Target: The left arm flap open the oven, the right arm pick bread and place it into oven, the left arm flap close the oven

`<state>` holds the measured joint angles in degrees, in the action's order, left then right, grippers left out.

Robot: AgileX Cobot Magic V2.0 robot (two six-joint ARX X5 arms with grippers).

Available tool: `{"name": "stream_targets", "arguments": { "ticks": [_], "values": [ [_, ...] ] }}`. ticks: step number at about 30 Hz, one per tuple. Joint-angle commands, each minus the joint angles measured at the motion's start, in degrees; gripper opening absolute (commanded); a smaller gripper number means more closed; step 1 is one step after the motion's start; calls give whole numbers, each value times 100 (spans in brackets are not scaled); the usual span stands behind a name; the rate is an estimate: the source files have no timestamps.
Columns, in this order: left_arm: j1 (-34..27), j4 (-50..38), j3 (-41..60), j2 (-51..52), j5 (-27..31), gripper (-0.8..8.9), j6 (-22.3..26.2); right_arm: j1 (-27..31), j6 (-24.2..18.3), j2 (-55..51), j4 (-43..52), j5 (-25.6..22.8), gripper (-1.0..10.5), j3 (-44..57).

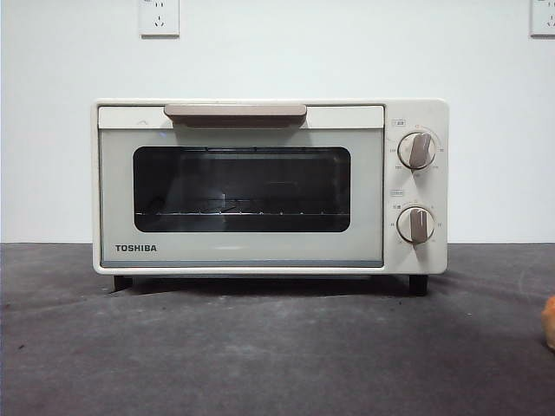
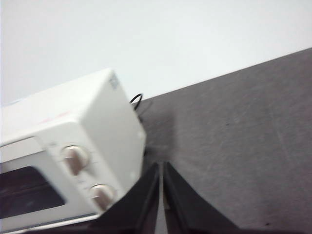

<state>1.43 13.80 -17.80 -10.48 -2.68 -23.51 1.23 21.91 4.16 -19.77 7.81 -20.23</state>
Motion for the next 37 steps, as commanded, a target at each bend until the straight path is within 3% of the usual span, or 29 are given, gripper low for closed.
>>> {"name": "stream_targets", "arguments": {
  "ticks": [1,4,12,16,22,31,34,37],
  "values": [
    [15,138,-678,-472,-133,17,293,-2,26,297,-278,356,10,-568],
    [46,431,-1360,-986,-382,17,651,-2,-168,658,-728,811,10,-1156],
    [658,1250,-2876,-1963,-1333,17,901,-37,-973,1650,-1690,1755,10,-2599],
    [1045,1652,-3504,-2371,-1805,17,1401,-317,-1287,2098,-1884,2205,10,-3132],
    [1478,2175,-4129,-2702,-2455,16,2028,-874,-1733,2566,-2277,2389,10,-3617],
    [1606,2218,-4162,-2618,-2647,34,2050,-1086,-1690,2608,-2361,2546,11,-3646],
    [1606,2210,-4162,-2653,-2647,104,2050,-1086,-1606,2608,-2363,2516,28,-3648],
    [1606,2212,-4162,-2688,-2647,302,2048,-1086,-1589,2608,-2363,2516,178,-3648]
  ]
}}
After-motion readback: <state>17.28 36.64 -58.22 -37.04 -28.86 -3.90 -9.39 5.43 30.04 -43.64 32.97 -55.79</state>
